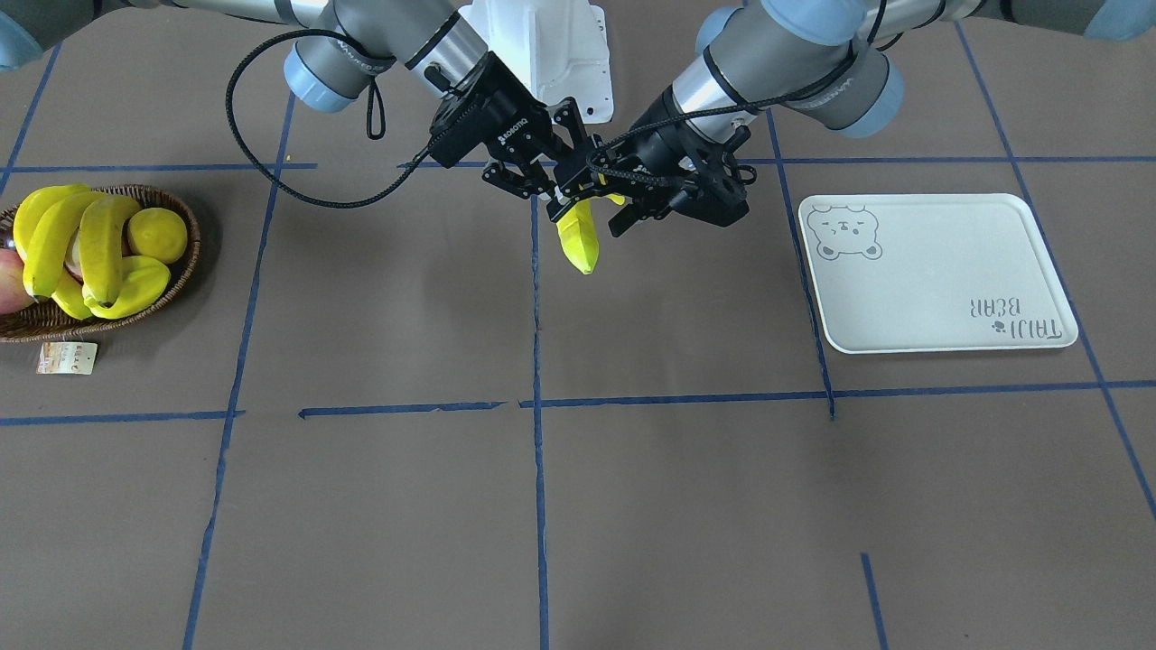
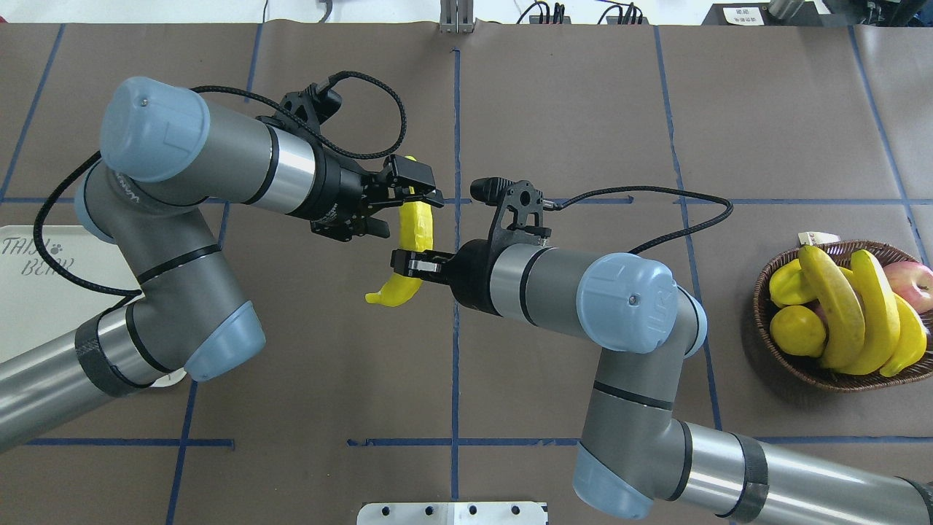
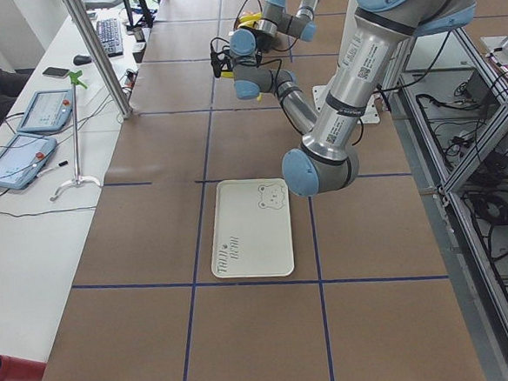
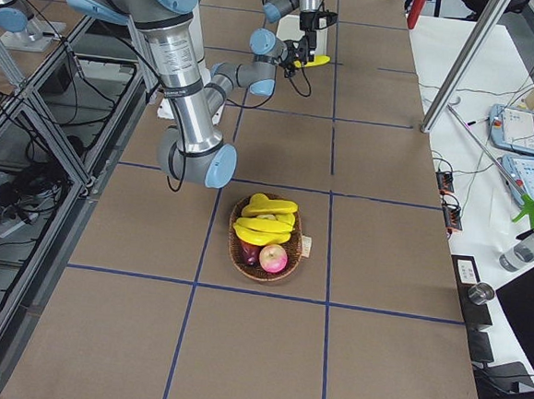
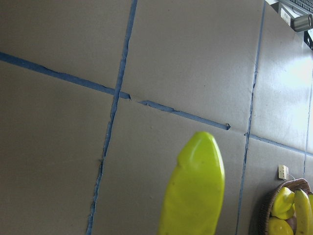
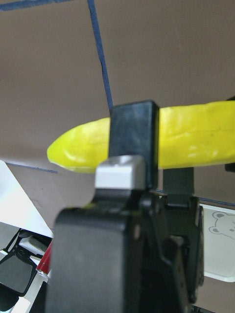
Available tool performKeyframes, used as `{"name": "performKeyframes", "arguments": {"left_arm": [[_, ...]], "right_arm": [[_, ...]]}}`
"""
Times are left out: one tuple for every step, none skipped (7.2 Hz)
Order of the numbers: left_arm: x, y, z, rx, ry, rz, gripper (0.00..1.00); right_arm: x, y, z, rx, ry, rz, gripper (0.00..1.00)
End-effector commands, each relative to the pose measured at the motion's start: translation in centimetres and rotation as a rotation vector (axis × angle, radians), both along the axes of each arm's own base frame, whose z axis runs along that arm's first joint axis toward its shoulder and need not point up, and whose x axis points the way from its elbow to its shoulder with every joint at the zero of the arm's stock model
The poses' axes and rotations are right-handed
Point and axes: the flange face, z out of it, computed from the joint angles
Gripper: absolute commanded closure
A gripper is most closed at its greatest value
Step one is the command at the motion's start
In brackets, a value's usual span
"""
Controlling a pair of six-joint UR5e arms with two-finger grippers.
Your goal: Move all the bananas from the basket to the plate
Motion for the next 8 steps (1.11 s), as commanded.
{"name": "performKeyframes", "arguments": {"left_arm": [[0.11,0.10,0.22,-0.001,-0.003,0.002,0.30],[0.11,0.10,0.12,0.000,-0.002,0.002,0.41],[0.11,0.10,0.12,0.002,-0.002,0.002,0.67],[0.12,0.09,0.42,0.000,-0.007,0.002,0.97],[0.02,0.02,0.66,0.000,-0.012,-0.002,1.00],[-0.11,-0.38,0.80,0.005,-0.018,-0.036,1.00],[-0.11,-0.39,0.89,0.004,-0.019,-0.038,1.00],[-0.18,-0.46,0.90,0.004,-0.019,-0.039,1.00]], "right_arm": [[-0.24,0.34,0.05,0.001,0.001,-0.007,0.95],[-0.24,0.34,-0.04,0.002,-0.001,-0.007,0.94],[-0.24,0.34,0.05,0.000,0.000,-0.007,0.92],[-0.23,0.34,-0.06,-0.002,-0.004,-0.006,0.82],[-0.24,0.34,-0.04,-0.027,-0.012,-0.006,0.59],[-0.24,0.34,-0.13,-0.042,-0.020,-0.006,0.01],[-0.20,0.25,-0.12,-0.054,-0.023,-0.004,0.01],[-0.14,0.19,-0.13,-0.053,-0.025,-0.004,0.01]]}}
